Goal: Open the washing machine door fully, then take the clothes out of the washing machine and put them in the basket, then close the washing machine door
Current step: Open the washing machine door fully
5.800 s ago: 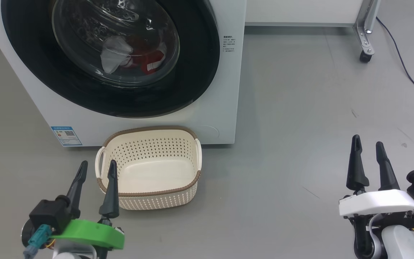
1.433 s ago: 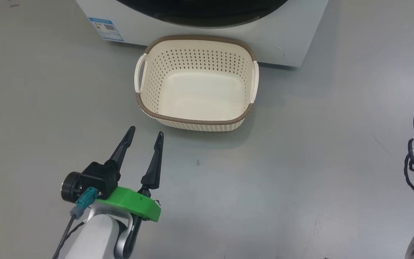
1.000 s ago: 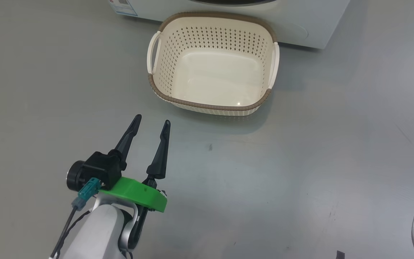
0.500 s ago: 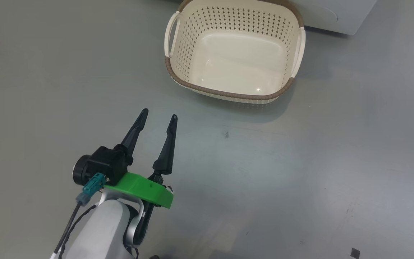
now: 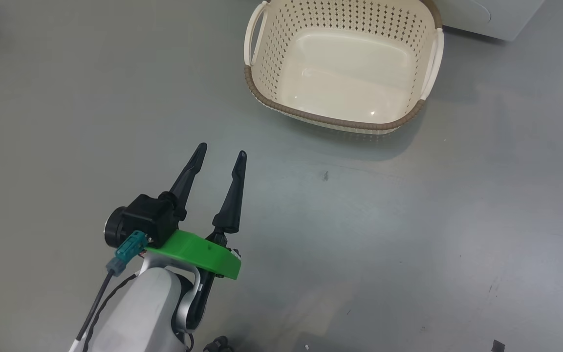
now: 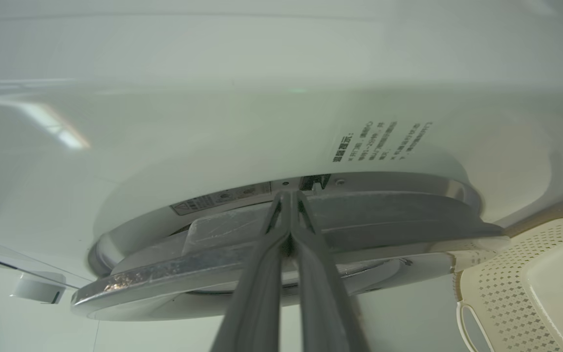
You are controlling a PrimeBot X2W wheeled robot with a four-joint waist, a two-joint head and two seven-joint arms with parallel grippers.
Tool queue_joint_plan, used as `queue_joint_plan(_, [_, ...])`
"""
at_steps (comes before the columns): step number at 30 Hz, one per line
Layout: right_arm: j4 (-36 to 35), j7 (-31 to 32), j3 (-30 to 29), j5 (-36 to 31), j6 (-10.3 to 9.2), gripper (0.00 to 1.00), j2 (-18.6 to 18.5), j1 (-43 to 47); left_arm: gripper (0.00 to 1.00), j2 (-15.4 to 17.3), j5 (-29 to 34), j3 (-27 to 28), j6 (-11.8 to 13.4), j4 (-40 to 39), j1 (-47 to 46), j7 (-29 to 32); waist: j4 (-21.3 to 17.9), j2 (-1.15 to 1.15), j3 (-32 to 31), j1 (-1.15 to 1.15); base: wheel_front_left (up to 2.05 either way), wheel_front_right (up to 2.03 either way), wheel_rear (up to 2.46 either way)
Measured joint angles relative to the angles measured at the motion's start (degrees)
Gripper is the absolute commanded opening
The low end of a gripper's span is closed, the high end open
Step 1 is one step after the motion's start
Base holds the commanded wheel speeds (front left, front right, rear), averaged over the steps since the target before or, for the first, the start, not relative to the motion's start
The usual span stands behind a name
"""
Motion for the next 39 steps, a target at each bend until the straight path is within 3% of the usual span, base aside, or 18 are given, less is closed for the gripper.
queue_joint_plan(20, [8.45, 2.0, -0.99, 0.01, 0.0, 0.0, -0.09, -9.51, 1.0, -0.11, -1.04, -1.93, 0.12, -0.58, 0.07, 0.0, 2.01, 0.0, 1.09, 0.0, 0.0, 0.0, 0.0])
queue_joint_plan(39, [14.25, 7.66, -0.87, 0.42, 0.01, 0.0, -2.27, -12.03, 1.0, -0.12, -1.11, -2.16, 0.65, -0.82, 0.07, 0.0, 2.96, 0.0, 1.22, 0.0, 0.0, 0.0, 0.0])
